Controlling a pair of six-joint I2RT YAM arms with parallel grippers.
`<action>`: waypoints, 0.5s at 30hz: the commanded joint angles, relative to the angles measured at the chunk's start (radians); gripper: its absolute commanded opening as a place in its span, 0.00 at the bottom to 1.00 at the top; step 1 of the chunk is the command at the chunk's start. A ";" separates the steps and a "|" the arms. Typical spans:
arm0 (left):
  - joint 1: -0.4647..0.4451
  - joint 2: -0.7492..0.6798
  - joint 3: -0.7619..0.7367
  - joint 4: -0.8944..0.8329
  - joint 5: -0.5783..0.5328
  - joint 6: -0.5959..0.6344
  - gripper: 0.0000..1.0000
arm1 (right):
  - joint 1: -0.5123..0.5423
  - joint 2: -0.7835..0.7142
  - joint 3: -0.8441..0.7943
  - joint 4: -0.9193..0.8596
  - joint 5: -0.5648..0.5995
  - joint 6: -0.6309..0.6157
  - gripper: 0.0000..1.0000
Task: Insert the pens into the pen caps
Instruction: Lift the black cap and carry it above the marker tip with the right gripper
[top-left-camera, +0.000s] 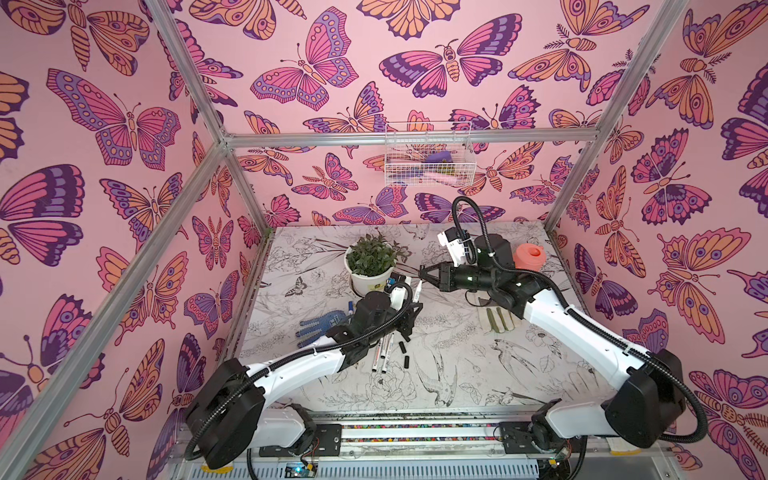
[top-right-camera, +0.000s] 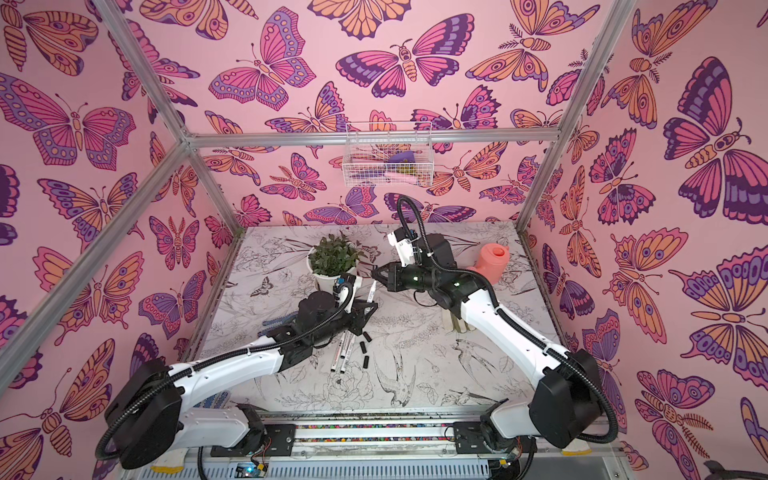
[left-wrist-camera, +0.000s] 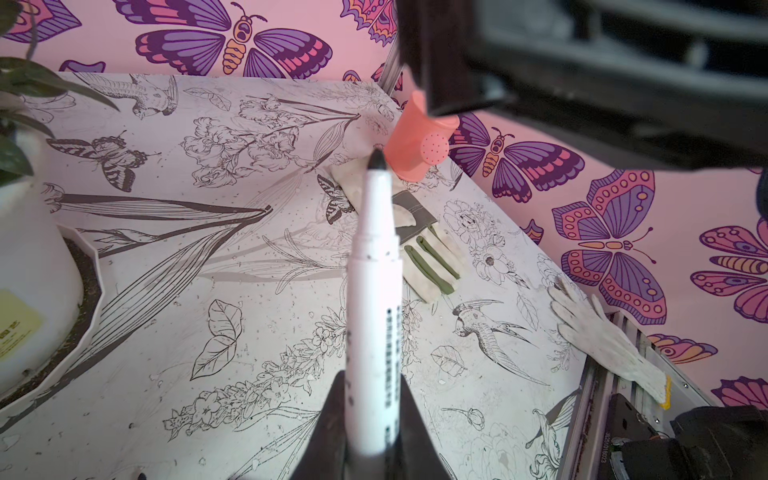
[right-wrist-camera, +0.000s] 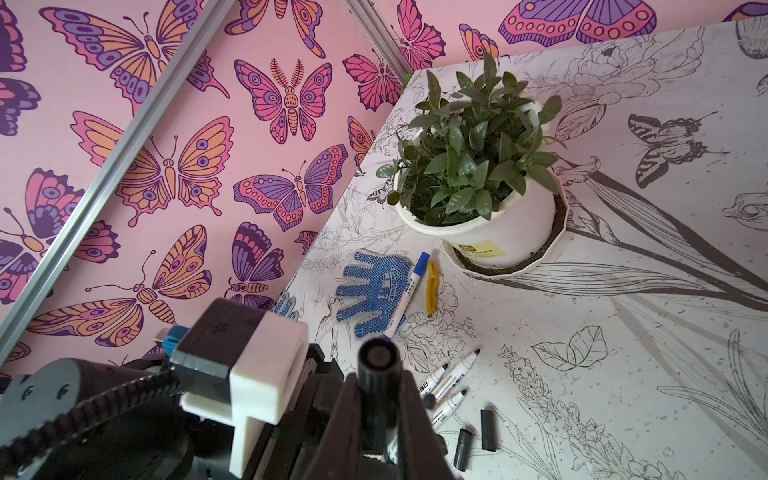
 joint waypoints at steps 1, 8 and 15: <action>-0.007 -0.011 0.012 0.034 0.000 0.014 0.00 | 0.003 0.009 -0.007 0.013 0.026 -0.021 0.03; -0.006 -0.012 0.012 0.035 -0.002 0.018 0.00 | 0.003 0.028 0.012 0.005 0.061 -0.049 0.03; -0.007 -0.012 0.010 0.037 -0.007 0.013 0.00 | 0.004 0.038 0.006 0.001 0.051 -0.053 0.03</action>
